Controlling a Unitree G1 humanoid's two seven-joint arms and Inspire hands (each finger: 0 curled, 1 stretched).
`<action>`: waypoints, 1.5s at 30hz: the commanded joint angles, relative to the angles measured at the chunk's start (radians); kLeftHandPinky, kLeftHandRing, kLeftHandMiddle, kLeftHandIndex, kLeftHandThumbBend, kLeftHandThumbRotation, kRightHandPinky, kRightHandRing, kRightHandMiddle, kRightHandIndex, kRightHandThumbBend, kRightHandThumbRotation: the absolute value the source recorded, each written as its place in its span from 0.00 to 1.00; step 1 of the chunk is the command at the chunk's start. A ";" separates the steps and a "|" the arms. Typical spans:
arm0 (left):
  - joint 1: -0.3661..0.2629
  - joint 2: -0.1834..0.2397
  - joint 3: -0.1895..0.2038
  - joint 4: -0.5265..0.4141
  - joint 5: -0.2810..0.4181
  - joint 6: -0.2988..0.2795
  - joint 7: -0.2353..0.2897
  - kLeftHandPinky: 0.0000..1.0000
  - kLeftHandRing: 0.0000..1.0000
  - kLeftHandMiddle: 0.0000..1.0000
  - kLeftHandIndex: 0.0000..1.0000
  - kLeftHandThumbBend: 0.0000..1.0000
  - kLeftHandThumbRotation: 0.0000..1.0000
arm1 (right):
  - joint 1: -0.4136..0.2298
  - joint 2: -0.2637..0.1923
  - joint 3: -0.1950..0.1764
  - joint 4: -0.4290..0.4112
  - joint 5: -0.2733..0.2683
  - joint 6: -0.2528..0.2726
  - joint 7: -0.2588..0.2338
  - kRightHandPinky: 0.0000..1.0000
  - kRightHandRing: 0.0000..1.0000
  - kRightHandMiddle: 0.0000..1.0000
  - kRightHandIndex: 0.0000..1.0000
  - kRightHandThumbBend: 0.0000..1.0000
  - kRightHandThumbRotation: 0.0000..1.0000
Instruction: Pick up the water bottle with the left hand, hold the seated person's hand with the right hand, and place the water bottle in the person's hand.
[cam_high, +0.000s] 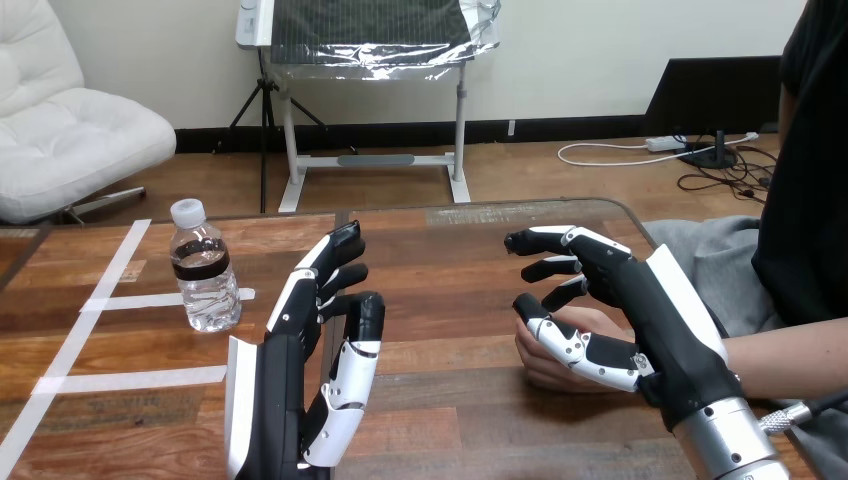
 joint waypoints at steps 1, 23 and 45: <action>-0.008 -0.068 -0.003 -0.040 0.011 -0.013 0.001 0.70 0.78 0.82 0.82 0.36 0.83 | -0.066 -0.005 -0.019 -0.048 0.005 -0.005 -0.001 0.55 0.70 0.77 0.72 0.38 0.00; -0.011 -0.067 0.006 -0.056 0.007 0.000 -0.003 0.69 0.77 0.81 0.81 0.37 0.83 | -0.078 -0.006 -0.016 -0.033 0.002 -0.019 0.000 0.54 0.69 0.77 0.72 0.38 0.00; -0.022 -0.074 0.053 -0.065 0.015 0.003 0.031 0.69 0.77 0.81 0.81 0.39 0.83 | -0.078 -0.002 -0.018 -0.035 -0.002 -0.014 -0.006 0.54 0.69 0.77 0.72 0.38 0.00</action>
